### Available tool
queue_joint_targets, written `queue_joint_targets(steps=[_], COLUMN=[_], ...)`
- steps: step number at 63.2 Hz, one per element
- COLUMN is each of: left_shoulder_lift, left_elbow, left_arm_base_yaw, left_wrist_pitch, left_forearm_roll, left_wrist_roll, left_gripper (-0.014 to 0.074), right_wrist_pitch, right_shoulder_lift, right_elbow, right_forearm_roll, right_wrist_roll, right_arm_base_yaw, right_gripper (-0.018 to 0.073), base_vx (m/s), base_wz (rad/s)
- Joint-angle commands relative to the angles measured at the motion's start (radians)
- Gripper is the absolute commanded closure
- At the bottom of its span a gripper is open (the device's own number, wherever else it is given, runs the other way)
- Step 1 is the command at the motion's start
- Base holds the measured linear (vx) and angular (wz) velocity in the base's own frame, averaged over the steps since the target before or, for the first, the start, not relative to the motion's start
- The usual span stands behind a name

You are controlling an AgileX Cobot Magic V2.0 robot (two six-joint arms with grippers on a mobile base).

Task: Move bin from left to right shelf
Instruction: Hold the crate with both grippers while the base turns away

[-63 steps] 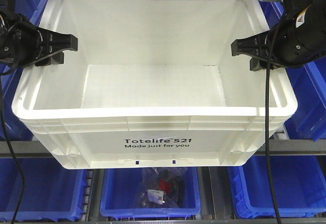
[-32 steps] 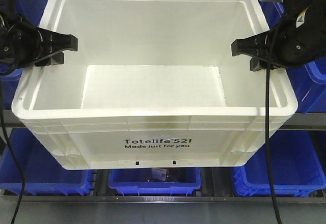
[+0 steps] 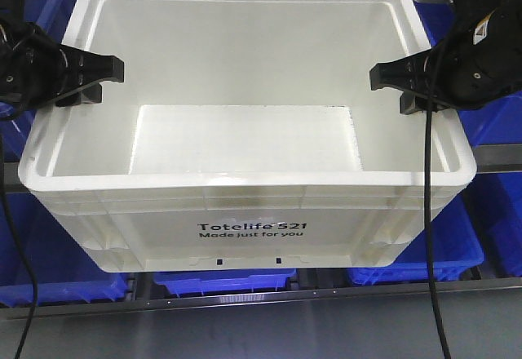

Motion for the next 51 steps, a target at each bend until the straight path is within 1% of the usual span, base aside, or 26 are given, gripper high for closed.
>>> queue_joint_targets(steps=[1,28,51], left_shoulder_lift=[-0.064,-0.064,-0.064], left_elbow=[-0.041,-0.041,-0.041], left_arm_base_yaw=[0.002,0.002,0.002], left_wrist_pitch=[-0.087,-0.087,-0.087], left_forearm_roll=[0.028,0.028,0.028], left_wrist_roll=[0.042,0.042,0.042], left_gripper=[0.0461,0.0461,0.0461], right_wrist_pitch=[-0.101,-0.101,-0.101], right_shoulder_lift=[-0.047,-0.047,-0.047], right_elbow=[-0.035,-0.035,-0.035], right_forearm_roll=[-0.122,-0.122,-0.122], right_wrist_roll=[0.011,0.011,0.011], right_arm_base_yaw=[-0.019,-0.019,-0.019], right_gripper=[0.046,0.046,0.046], base_vx=[-0.08,-0.07,-0.05], base_wz=[-0.32,-0.41,-0.62])
